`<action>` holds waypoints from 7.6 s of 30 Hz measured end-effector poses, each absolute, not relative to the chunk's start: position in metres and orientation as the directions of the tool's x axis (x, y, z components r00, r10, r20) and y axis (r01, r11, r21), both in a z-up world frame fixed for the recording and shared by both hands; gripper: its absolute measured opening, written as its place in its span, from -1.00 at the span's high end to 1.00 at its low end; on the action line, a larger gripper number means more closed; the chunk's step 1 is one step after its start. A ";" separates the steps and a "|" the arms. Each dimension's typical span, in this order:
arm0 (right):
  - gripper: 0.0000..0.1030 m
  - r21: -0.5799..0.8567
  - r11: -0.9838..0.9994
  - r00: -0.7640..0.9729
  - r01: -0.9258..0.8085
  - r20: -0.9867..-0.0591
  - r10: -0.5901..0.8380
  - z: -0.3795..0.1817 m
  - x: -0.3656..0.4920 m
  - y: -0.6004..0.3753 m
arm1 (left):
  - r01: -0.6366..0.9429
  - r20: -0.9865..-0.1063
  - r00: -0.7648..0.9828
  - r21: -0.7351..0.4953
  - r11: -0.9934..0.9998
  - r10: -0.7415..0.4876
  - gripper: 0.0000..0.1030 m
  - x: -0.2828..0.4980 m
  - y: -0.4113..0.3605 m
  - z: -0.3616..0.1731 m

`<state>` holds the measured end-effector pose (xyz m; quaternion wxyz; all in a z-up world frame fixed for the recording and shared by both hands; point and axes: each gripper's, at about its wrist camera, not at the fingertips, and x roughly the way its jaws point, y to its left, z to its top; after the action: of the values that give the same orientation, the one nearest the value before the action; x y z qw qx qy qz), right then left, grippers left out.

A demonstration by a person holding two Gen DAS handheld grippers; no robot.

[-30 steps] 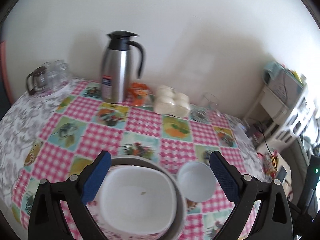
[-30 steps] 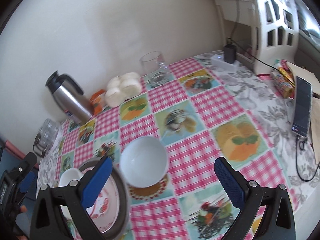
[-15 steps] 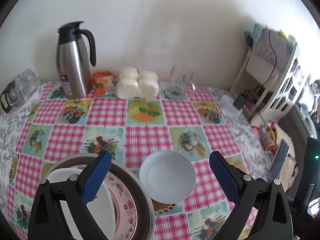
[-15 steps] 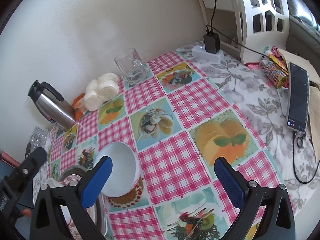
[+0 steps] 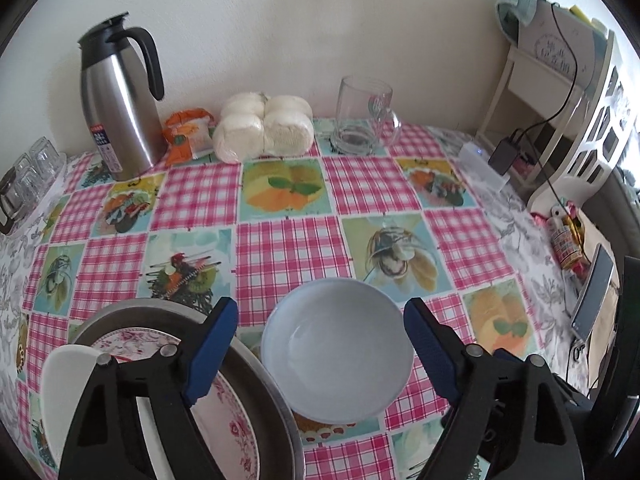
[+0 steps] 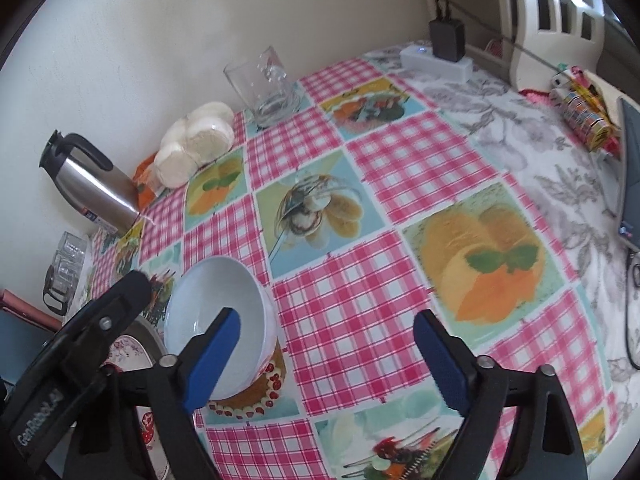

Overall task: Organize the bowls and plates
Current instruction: 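Move both grippers to the rim of the pale round bowl, then close the left and right grippers on the pale round bowl rim, then lift the pale round bowl with both grippers over the stack, then lower the pale round bowl onto the white square bowl with both grippers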

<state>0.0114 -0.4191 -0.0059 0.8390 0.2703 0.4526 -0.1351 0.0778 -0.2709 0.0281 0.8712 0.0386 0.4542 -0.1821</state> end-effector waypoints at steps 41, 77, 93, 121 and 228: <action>0.86 0.416 0.766 0.531 0.491 -0.840 0.115 -0.038 0.024 -0.433 | 0.374 -0.883 0.379 -0.127 0.919 -0.277 0.40 0.094 -0.290 -0.035; 0.85 0.352 0.780 0.450 0.518 -0.887 0.102 -0.047 0.025 -0.426 | 0.381 -0.879 0.311 -0.233 0.895 -0.362 0.69 0.090 -0.289 -0.037; 0.84 0.406 0.811 0.646 0.421 -0.762 0.046 0.059 -0.001 -0.414 | 0.436 -0.728 0.491 -0.269 0.859 -0.478 0.69 0.066 -0.263 0.071; 0.83 0.404 0.896 0.741 0.186 -0.656 0.142 0.133 0.004 -0.291 | 0.263 -0.619 0.636 -0.388 0.883 -0.461 0.69 0.047 -0.118 0.122; 0.73 0.249 0.960 0.492 0.125 -0.856 0.158 0.061 0.031 -0.228 | 0.171 -0.787 0.504 -0.313 0.934 -0.355 0.67 0.047 -0.069 0.070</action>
<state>0.0313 -0.2280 0.0610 0.8521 0.1405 0.5041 0.0096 0.0470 -0.0688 0.0696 0.8618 -0.0974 0.4739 -0.1525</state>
